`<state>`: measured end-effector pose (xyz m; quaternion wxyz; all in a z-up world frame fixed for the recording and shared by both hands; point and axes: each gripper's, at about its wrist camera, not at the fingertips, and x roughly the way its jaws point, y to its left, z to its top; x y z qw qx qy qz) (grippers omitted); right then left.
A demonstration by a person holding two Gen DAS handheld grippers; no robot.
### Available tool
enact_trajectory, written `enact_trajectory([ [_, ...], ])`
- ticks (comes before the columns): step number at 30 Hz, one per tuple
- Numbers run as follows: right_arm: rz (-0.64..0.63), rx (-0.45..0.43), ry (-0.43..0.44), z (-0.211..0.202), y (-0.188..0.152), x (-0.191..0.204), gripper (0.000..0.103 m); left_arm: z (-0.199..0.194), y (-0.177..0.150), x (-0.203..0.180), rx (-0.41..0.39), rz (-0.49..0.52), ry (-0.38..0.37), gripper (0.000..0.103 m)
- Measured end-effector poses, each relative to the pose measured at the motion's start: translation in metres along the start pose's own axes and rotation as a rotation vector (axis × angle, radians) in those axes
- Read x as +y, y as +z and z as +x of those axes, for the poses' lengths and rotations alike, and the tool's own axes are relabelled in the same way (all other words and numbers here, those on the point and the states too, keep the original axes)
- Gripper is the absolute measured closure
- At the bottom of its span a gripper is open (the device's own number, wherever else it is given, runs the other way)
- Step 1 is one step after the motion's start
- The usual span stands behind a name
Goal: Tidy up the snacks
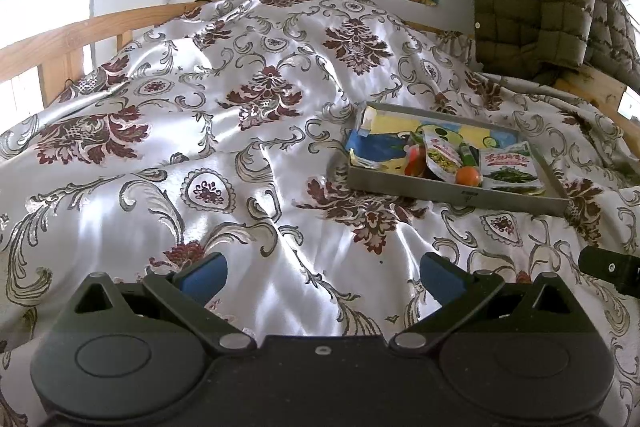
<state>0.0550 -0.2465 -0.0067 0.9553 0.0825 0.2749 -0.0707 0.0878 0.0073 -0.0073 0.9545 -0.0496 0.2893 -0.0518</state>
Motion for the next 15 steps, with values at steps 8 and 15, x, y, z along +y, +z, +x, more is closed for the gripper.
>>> enact_trajectory([
  [8,-0.001,0.000,0.000,0.0002,-0.0001,-0.0004,0.000,-0.0001,-0.0015,0.0003,0.001,-0.001,0.001,0.001],
  [15,0.000,0.001,0.000,0.0002,-0.0001,-0.0003,0.000,-0.0001,-0.0015,0.0001,0.002,-0.001,0.001,0.001],
])
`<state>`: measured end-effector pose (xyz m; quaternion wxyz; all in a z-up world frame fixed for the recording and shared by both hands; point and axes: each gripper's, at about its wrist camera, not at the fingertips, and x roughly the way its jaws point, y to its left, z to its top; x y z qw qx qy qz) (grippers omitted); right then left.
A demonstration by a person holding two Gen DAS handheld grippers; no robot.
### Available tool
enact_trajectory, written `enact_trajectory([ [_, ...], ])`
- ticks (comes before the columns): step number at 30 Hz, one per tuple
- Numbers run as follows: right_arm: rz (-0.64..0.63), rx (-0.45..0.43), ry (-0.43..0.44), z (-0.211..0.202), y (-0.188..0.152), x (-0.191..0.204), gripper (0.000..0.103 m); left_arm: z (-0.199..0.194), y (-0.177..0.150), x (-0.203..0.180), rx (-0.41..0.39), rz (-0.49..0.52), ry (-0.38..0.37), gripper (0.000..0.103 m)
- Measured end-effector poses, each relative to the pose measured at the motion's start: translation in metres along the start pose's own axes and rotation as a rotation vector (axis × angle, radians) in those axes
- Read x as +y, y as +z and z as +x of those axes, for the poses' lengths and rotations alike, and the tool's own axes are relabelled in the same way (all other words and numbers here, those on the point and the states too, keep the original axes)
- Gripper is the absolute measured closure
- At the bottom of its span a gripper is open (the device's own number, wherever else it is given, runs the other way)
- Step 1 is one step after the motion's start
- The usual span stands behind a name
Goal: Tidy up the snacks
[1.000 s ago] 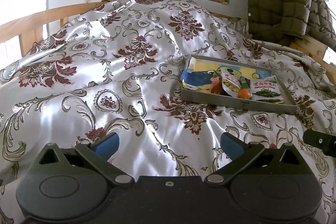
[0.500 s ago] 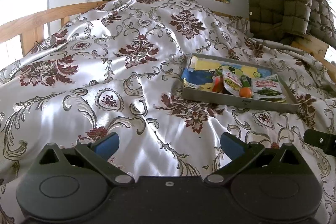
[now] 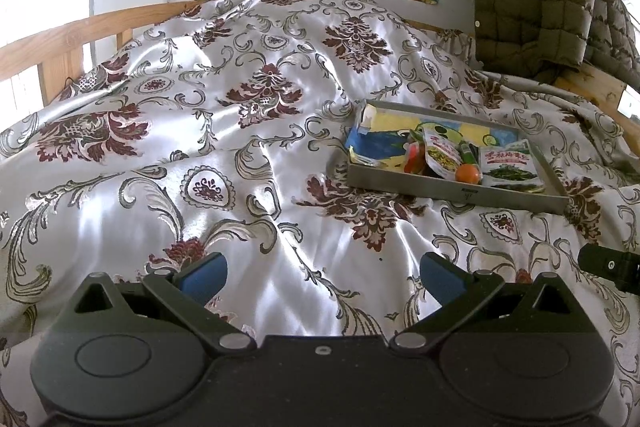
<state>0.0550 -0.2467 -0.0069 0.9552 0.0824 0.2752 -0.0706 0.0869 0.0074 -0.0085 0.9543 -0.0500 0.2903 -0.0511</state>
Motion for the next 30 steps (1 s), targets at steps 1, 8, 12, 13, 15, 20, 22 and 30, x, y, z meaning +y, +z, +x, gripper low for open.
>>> enact_trajectory([
  [1,0.000,0.000,0.000,-0.0001,0.0000,0.0000,0.000,0.0001,0.0002,-0.0003,0.000,0.000,-0.001,0.001],
  [8,0.000,0.000,0.000,-0.0001,0.0000,0.0002,0.000,0.0001,0.0001,-0.0004,0.001,-0.001,0.000,0.001],
  [12,-0.001,0.000,0.000,-0.0002,0.0002,0.0005,0.000,-0.0001,-0.0001,-0.0001,0.000,0.000,0.000,0.001],
  [13,-0.001,0.000,0.000,-0.0001,0.0000,0.0004,0.000,0.0000,0.0002,-0.0003,0.001,0.000,-0.001,0.001],
  [15,-0.001,0.000,-0.001,-0.0002,0.0002,0.0007,0.000,0.0000,0.0002,-0.0004,0.000,0.000,0.000,0.001],
  [20,-0.001,0.000,0.000,-0.0002,0.0003,0.0010,0.000,-0.0001,0.0006,-0.0008,0.001,0.000,0.005,0.001],
  [22,-0.001,0.000,0.001,-0.0002,0.0001,0.0008,0.000,0.0017,-0.0010,-0.0001,0.011,-0.002,0.030,0.001],
  [30,-0.001,0.001,-0.001,-0.0005,0.0004,0.0012,0.000,-0.0009,-0.0021,0.0012,0.002,-0.002,0.023,0.001],
])
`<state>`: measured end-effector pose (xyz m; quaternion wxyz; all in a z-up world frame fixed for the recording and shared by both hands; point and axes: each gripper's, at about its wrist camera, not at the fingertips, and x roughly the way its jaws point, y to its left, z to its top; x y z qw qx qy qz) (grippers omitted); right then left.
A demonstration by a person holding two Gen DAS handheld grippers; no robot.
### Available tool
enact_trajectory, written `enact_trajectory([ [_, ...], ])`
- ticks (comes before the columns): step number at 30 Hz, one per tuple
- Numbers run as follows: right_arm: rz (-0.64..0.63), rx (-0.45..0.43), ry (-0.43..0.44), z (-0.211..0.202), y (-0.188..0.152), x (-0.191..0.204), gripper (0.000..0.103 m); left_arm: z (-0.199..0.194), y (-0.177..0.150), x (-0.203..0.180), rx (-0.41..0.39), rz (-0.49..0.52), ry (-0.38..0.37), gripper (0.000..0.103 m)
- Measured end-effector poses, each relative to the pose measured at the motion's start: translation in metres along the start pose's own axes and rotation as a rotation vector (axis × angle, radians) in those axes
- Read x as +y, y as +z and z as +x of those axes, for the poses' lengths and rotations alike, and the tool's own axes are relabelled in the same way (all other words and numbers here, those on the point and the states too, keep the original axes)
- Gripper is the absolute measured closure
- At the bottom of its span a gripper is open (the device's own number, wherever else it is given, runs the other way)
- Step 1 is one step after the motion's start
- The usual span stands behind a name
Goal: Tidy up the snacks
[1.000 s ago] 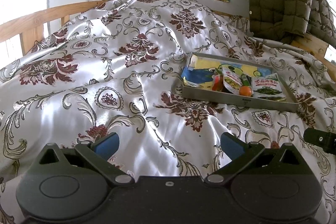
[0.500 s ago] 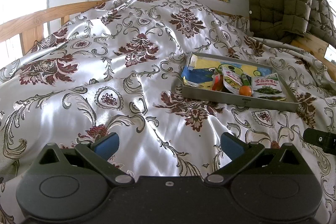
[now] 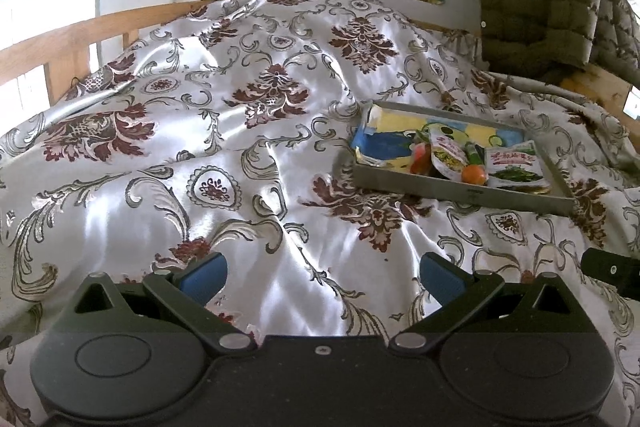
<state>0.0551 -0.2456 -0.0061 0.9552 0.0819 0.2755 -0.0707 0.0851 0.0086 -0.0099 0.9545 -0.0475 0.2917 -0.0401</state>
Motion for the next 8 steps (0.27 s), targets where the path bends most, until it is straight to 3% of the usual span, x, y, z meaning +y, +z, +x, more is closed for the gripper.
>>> enact_trajectory([
  [8,-0.001,0.002,0.001,0.0001,-0.0012,-0.0003,0.000,-0.0014,0.0011,-0.0030,0.001,0.018,0.001,0.001],
])
